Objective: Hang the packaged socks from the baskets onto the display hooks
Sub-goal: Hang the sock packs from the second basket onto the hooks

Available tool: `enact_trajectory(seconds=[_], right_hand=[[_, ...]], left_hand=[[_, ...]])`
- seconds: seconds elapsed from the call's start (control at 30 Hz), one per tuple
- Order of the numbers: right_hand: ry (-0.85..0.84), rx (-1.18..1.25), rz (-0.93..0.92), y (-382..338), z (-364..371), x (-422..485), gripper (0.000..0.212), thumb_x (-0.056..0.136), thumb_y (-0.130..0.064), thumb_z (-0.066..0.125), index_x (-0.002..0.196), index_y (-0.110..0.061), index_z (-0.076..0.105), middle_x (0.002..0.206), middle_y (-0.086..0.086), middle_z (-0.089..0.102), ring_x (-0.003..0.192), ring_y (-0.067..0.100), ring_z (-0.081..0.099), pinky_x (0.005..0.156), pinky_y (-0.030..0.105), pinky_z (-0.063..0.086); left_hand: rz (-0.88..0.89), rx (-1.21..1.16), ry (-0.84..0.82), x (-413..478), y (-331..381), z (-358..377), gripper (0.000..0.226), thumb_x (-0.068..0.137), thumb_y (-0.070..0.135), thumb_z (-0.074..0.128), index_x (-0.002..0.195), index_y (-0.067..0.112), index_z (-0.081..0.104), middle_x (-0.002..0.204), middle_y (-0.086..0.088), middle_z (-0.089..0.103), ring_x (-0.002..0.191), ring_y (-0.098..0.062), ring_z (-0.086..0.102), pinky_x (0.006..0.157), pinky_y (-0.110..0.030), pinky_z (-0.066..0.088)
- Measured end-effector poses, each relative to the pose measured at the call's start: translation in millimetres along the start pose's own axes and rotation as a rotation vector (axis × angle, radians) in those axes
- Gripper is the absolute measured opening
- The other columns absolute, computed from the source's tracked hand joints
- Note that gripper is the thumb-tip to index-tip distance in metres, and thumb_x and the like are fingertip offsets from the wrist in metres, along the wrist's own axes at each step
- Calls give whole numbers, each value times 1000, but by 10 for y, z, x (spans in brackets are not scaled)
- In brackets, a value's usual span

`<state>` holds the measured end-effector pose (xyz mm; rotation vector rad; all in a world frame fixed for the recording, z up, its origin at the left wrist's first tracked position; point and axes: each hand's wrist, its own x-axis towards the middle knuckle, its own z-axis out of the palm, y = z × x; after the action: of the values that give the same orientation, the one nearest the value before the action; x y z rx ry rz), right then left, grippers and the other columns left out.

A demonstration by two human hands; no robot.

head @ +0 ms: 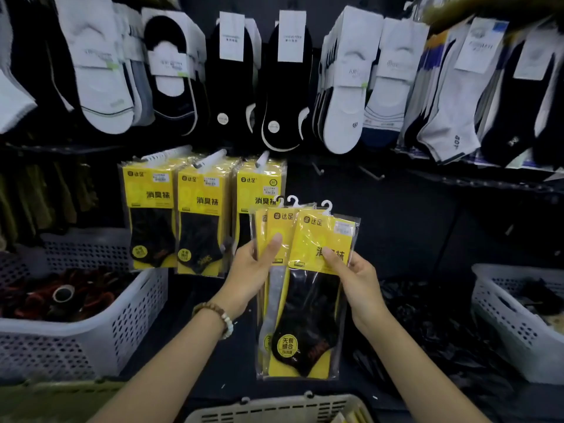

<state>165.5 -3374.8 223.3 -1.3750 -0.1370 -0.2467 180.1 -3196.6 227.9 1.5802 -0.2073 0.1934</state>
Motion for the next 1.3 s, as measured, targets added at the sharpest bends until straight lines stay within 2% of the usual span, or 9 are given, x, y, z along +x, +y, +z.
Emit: enact_trajectory(seconds=[0.13, 0.17, 0.2, 0.3, 0.43, 0.6, 0.83, 1.0, 1.3], right_hand=[[115, -11, 32, -67, -180, 312, 15, 93, -19, 58, 105, -16, 67, 103, 3, 74, 97, 20, 70, 87, 35, 53], [130, -43, 16, -101, -225, 414, 14, 94, -18, 56, 104, -18, 67, 103, 2, 73, 98, 18, 69, 89, 34, 52], [136, -85, -5, -137, -258, 517, 14, 95, -18, 55, 102, -21, 66, 102, -1, 73, 96, 13, 69, 87, 31, 52], [110, -175, -56, -228, -263, 822, 15, 95, -17, 54, 99, -27, 65, 99, -7, 72, 89, 4, 68, 74, 18, 50], [29, -285, -83, -273, -111, 1184, 15, 94, -15, 56, 95, -28, 64, 95, -9, 71, 85, 3, 68, 71, 15, 51], [71, -269, -21, -111, 41, 1516, 8, 93, -18, 58, 91, -20, 65, 100, 3, 71, 92, 15, 66, 70, 19, 48], [243, 21, 207, 112, 58, 1662, 23, 91, -17, 62, 111, -7, 63, 111, 12, 68, 98, 22, 65, 78, 29, 52], [399, -117, 133, 135, 2, 1384, 40, 88, -18, 66, 124, -12, 50, 127, 7, 55, 118, 22, 52, 102, 38, 43], [-292, -511, -153, -421, 297, 735, 22, 96, -33, 50, 114, -29, 63, 109, -9, 64, 95, 2, 60, 75, 11, 49]], left_hand=[[41, 48, 112, 234, 15, -159, 43, 74, 64, 53, 90, 24, 62, 76, 10, 71, 73, -8, 66, 79, -14, 49], [54, 74, 143, 287, 33, -209, 42, 74, 63, 53, 87, 23, 61, 86, 2, 65, 86, -8, 63, 82, -23, 54], [70, 98, 165, 339, 46, -262, 41, 74, 62, 52, 83, 23, 60, 59, 19, 65, 60, 7, 62, 65, -10, 49], [110, 121, 205, 492, 41, -407, 42, 72, 63, 54, 67, 21, 54, 48, 20, 52, 47, 5, 48, 58, -7, 38], [105, 100, 179, 613, -7, -540, 63, 73, 66, 54, 89, 6, 66, 78, 2, 67, 69, -15, 61, 70, -19, 46], [128, 67, 196, 639, 9, -568, 33, 77, 57, 55, 93, 31, 68, 84, 23, 72, 77, 9, 66, 56, -1, 43], [87, 47, 192, 635, 17, -574, 35, 75, 60, 56, 98, 36, 66, 88, 19, 72, 80, 4, 66, 65, -12, 48], [18, -36, 150, 537, 40, -539, 34, 73, 55, 59, 98, 33, 66, 89, 22, 72, 83, 5, 67, 62, -9, 48], [-74, -7, 33, 144, -5, -299, 45, 62, 48, 73, 92, 15, 71, 81, 5, 75, 74, -11, 72, 55, -17, 53]])
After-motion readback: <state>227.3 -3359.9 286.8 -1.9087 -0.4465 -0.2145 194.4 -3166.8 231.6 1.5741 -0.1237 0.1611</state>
